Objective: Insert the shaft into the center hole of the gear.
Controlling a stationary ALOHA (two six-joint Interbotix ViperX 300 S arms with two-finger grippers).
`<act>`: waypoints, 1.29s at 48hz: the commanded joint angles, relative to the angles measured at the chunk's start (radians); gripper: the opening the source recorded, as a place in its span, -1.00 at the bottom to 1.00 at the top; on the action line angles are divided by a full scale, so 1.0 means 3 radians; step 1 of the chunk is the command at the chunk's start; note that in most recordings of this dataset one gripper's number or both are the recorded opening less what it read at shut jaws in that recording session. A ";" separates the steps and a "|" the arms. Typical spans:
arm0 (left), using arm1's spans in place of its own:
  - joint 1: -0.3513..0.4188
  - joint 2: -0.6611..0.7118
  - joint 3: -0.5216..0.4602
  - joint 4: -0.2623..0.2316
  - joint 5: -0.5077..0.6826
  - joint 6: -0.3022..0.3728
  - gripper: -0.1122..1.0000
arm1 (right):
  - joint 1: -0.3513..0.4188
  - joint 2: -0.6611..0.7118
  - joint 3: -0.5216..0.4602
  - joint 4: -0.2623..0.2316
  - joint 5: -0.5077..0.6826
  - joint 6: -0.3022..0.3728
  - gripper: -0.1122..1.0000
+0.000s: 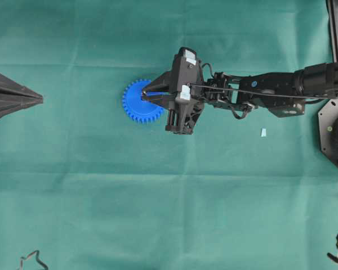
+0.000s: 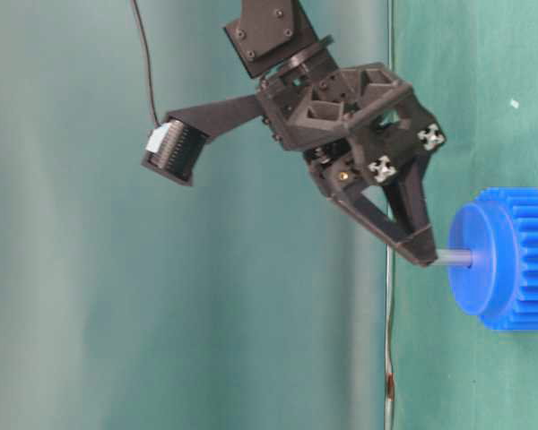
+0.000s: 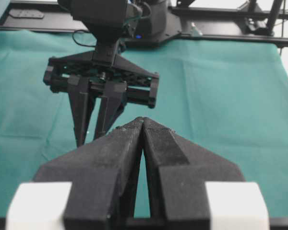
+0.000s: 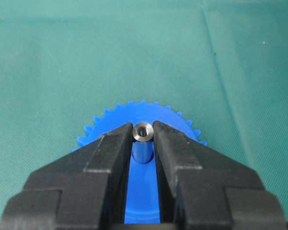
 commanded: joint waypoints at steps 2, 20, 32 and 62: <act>-0.0005 0.0020 -0.0077 0.0010 -0.0015 0.0005 -0.80 | 0.0005 -0.0015 -0.0031 0.0015 -0.0046 0.0005 -0.51; -0.0005 0.0020 -0.0077 0.0010 -0.0010 0.0005 -0.80 | 0.0005 0.0199 -0.0087 0.0041 -0.0092 0.0000 -0.51; -0.0010 0.0020 -0.0077 0.0010 0.0000 0.0005 -0.80 | 0.0005 0.0199 -0.0087 0.0041 -0.0077 0.0000 -0.51; -0.0010 0.0020 -0.0082 0.0010 0.0015 0.0005 -0.80 | -0.0026 -0.0276 0.0020 0.0031 -0.0020 -0.0031 0.87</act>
